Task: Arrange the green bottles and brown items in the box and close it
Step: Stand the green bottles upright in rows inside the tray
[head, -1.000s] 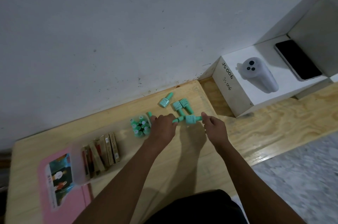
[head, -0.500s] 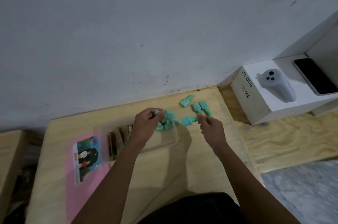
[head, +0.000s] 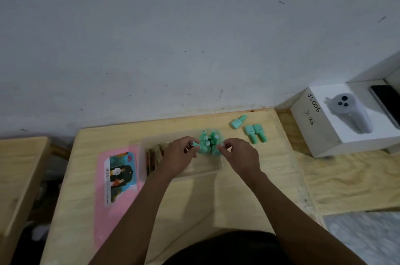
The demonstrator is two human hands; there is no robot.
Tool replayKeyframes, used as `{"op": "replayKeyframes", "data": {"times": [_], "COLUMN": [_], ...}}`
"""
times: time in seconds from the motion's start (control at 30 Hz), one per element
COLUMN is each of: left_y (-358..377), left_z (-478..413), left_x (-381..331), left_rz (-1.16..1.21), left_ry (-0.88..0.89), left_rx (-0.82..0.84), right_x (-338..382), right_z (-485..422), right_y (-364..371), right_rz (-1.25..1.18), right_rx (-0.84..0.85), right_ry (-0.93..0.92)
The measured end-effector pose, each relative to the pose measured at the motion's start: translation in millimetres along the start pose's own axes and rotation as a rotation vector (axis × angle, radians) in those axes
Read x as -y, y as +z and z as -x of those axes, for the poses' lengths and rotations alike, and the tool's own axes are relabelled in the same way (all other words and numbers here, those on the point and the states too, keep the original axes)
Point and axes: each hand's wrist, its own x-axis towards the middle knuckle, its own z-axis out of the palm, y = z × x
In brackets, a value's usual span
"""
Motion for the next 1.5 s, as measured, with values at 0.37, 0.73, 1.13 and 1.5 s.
{"op": "replayKeyframes", "data": {"times": [0.37,0.73,1.13,1.5], "left_y": [20.2,38.2,55.1,63.9], "left_z": [-18.4,-28.2,-26.8,-20.5], "left_x": [21.9,32.4,32.5,35.7], "left_rz": [-0.119,-0.213,-0.352,-0.245], "left_ry": [0.002,-0.007,0.08,0.017], "left_rx": [0.081,0.131,0.059,-0.027], "right_x": [-12.9,-14.7,-19.2,-17.5], "right_z": [-3.4,-1.4,4.6,8.1], "right_y": [35.1,42.6,41.9,39.0], "right_rz": [0.257,0.229,0.182,0.108], "right_rx": [-0.181,-0.181,-0.147,-0.152], "right_ry": [-0.174,-0.124,-0.144,-0.084]}}
